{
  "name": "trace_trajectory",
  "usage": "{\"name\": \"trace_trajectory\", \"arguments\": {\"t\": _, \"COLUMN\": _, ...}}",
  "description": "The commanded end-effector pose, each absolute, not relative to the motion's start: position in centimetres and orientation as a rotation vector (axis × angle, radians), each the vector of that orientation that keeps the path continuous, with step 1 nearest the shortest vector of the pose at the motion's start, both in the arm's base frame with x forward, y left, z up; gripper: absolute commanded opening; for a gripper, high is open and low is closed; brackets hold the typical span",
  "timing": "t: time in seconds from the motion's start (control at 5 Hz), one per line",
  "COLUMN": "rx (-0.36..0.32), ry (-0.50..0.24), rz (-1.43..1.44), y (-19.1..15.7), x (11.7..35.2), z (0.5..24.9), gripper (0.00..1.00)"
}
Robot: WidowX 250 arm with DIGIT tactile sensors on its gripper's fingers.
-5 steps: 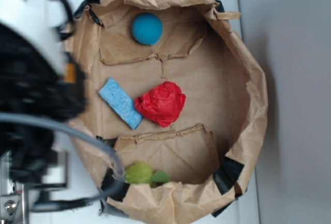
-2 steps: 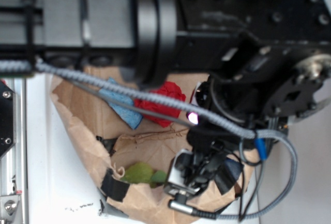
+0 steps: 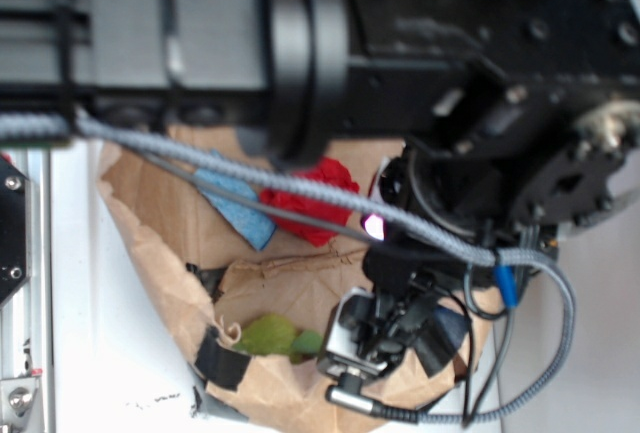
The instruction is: Grab the blue ball.
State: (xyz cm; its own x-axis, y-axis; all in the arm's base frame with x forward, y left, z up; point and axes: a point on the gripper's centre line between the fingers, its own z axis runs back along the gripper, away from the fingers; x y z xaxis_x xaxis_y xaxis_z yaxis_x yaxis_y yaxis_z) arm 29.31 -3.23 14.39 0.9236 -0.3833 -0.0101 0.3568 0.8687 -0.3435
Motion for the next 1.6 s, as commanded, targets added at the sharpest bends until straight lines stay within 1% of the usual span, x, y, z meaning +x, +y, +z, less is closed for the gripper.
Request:
{"name": "trace_trajectory", "arguments": {"t": 0.0, "rx": -0.219, "ry": -0.134, "rz": -0.870, "y": -1.1, "x": 31.1, "z": 16.4, "gripper": 1.00}}
{"name": "trace_trajectory", "arguments": {"t": 0.2, "rx": -0.200, "ry": -0.081, "rz": -1.038, "y": 0.1, "x": 31.1, "z": 16.2, "gripper": 1.00}}
{"name": "trace_trajectory", "arguments": {"t": 0.4, "rx": -0.178, "ry": -0.083, "rz": -1.178, "y": 1.2, "x": 29.9, "z": 16.7, "gripper": 1.00}}
{"name": "trace_trajectory", "arguments": {"t": 0.6, "rx": -0.121, "ry": -0.054, "rz": -1.243, "y": 2.3, "x": 28.1, "z": 15.1, "gripper": 1.00}}
{"name": "trace_trajectory", "arguments": {"t": 0.8, "rx": -0.040, "ry": -0.051, "rz": -1.289, "y": 3.3, "x": 26.8, "z": 13.3, "gripper": 1.00}}
{"name": "trace_trajectory", "arguments": {"t": 1.0, "rx": 0.047, "ry": -0.035, "rz": -1.298, "y": 4.6, "x": 26.2, "z": 11.3, "gripper": 1.00}}
{"name": "trace_trajectory", "arguments": {"t": 1.2, "rx": 0.089, "ry": -0.028, "rz": -1.268, "y": 5.8, "x": 26.5, "z": 10.4, "gripper": 1.00}}
{"name": "trace_trajectory", "arguments": {"t": 1.4, "rx": 0.147, "ry": -0.026, "rz": -1.232, "y": 7.1, "x": 26.4, "z": 9.4, "gripper": 1.00}}
